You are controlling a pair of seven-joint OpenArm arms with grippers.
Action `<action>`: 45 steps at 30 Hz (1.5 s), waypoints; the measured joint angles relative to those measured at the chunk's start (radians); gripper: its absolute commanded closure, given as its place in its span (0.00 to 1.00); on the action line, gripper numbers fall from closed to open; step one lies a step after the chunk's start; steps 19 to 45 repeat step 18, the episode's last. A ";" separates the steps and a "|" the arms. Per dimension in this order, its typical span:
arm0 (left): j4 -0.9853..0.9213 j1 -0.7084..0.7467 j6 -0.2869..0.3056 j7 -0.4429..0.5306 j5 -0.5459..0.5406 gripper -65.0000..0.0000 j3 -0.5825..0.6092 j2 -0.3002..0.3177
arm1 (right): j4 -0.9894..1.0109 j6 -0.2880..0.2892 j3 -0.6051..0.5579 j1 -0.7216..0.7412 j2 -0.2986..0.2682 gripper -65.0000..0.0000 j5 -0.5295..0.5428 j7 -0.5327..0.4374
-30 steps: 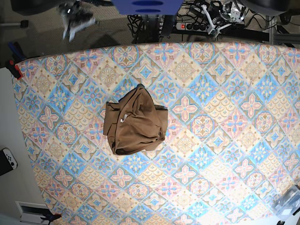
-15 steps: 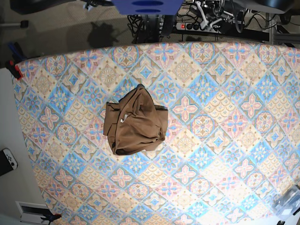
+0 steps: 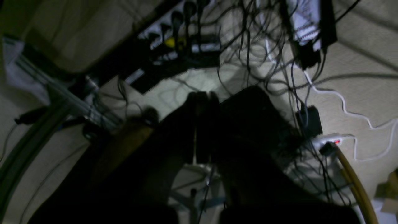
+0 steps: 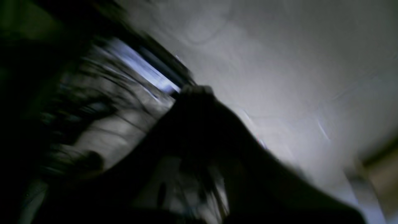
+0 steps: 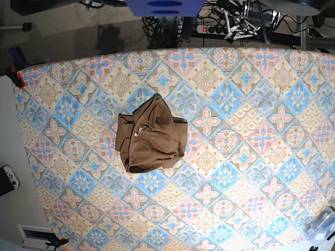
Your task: Layout the t-shirt on the table in an organized manner, then fold the t-shirt properly
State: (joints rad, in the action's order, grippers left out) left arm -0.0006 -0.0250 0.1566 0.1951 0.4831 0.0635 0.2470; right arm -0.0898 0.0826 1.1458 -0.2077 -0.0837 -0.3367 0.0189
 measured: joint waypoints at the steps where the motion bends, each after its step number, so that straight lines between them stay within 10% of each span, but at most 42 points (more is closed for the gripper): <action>1: 0.000 -0.002 0.000 0.008 -0.001 1.00 0.000 -0.002 | 0.003 0.013 0.000 0.015 0.000 1.00 -0.010 -0.023; 45: 0.000 -0.003 -0.003 0.003 -0.008 1.00 0.000 -0.017 | 0.021 0.005 -0.005 0.096 0.011 1.00 -0.013 -0.005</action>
